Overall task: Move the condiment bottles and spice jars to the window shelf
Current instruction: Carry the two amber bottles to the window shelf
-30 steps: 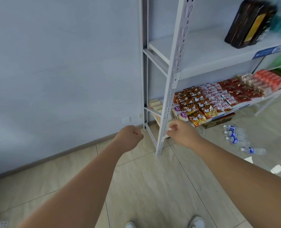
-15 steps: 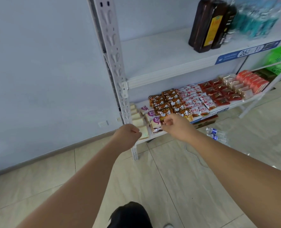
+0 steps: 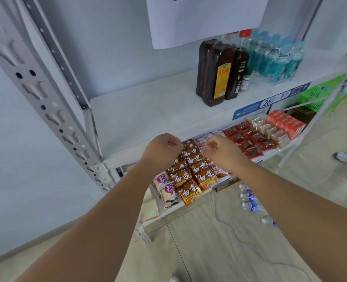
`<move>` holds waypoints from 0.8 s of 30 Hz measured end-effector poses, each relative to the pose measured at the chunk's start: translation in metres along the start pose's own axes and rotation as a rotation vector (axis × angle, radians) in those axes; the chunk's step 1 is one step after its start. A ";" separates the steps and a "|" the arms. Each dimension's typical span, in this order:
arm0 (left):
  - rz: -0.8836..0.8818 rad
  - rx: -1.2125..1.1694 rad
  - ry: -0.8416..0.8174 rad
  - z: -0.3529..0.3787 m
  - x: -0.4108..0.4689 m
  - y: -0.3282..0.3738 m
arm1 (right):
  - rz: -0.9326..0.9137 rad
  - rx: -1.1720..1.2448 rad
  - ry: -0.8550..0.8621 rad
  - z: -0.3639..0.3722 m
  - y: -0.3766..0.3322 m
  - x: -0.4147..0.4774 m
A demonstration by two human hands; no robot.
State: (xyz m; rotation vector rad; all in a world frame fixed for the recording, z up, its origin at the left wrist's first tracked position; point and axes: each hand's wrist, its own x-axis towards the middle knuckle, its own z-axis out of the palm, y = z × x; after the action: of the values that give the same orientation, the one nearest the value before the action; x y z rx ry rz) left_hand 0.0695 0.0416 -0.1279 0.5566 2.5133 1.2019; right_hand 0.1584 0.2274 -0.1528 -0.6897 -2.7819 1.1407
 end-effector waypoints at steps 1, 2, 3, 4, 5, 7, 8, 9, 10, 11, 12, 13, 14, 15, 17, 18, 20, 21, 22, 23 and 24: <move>0.008 0.008 -0.001 0.005 0.012 0.007 | -0.003 0.017 0.022 -0.008 0.003 0.010; 0.013 0.017 -0.005 0.009 0.022 0.014 | -0.004 0.030 0.041 -0.015 0.006 0.020; 0.018 0.023 -0.013 0.014 0.030 0.021 | -0.004 0.035 0.054 -0.022 0.009 0.028; 0.020 0.022 -0.018 0.019 0.038 0.027 | -0.003 0.042 0.065 -0.028 0.013 0.036; 0.018 0.020 -0.017 0.025 0.048 0.033 | -0.002 0.053 0.077 -0.033 0.018 0.044; 0.009 0.012 0.010 0.033 0.071 0.050 | -0.003 0.082 0.097 -0.048 0.026 0.064; 0.006 -0.004 0.027 0.037 0.083 0.060 | -0.013 0.089 0.102 -0.056 0.031 0.074; 0.005 -0.023 0.045 0.043 0.096 0.070 | -0.029 0.092 0.100 -0.064 0.037 0.084; 0.008 -0.040 0.069 0.048 0.108 0.081 | -0.047 0.097 0.096 -0.072 0.043 0.095; 0.009 -0.054 0.097 0.053 0.121 0.091 | -0.063 0.107 0.091 -0.080 0.049 0.106; 0.009 -0.068 0.129 0.058 0.134 0.102 | -0.076 0.122 0.084 -0.089 0.053 0.116; 0.006 -0.084 0.156 0.062 0.146 0.112 | -0.087 0.131 0.074 -0.097 0.058 0.126; 0.005 -0.105 0.181 0.066 0.159 0.122 | -0.101 0.136 0.065 -0.106 0.062 0.135; 0.006 -0.125 0.204 0.070 0.171 0.130 | -0.121 0.138 0.057 -0.114 0.065 0.144; 0.002 -0.155 0.237 0.077 0.193 0.143 | -0.156 0.151 0.049 -0.130 0.072 0.161; 0.000 -0.167 0.250 0.080 0.203 0.147 | -0.170 0.160 0.049 -0.137 0.074 0.169; 0.008 -0.191 0.275 0.086 0.218 0.152 | -0.184 0.174 0.045 -0.148 0.077 0.182; 0.012 -0.201 0.286 0.090 0.224 0.153 | -0.184 0.182 0.036 -0.152 0.078 0.188; 0.011 -0.207 0.298 0.093 0.230 0.153 | -0.182 0.194 0.024 -0.155 0.078 0.194; 0.003 -0.206 0.312 0.095 0.234 0.154 | -0.183 0.208 0.011 -0.157 0.078 0.199; -0.008 -0.200 0.331 0.097 0.237 0.154 | -0.188 0.223 0.003 -0.158 0.077 0.203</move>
State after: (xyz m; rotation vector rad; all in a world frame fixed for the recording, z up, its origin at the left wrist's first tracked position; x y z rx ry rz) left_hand -0.0653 0.3053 -0.0884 0.3185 2.6057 1.6361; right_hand 0.0394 0.4653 -0.1133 -0.3986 -2.5936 1.3777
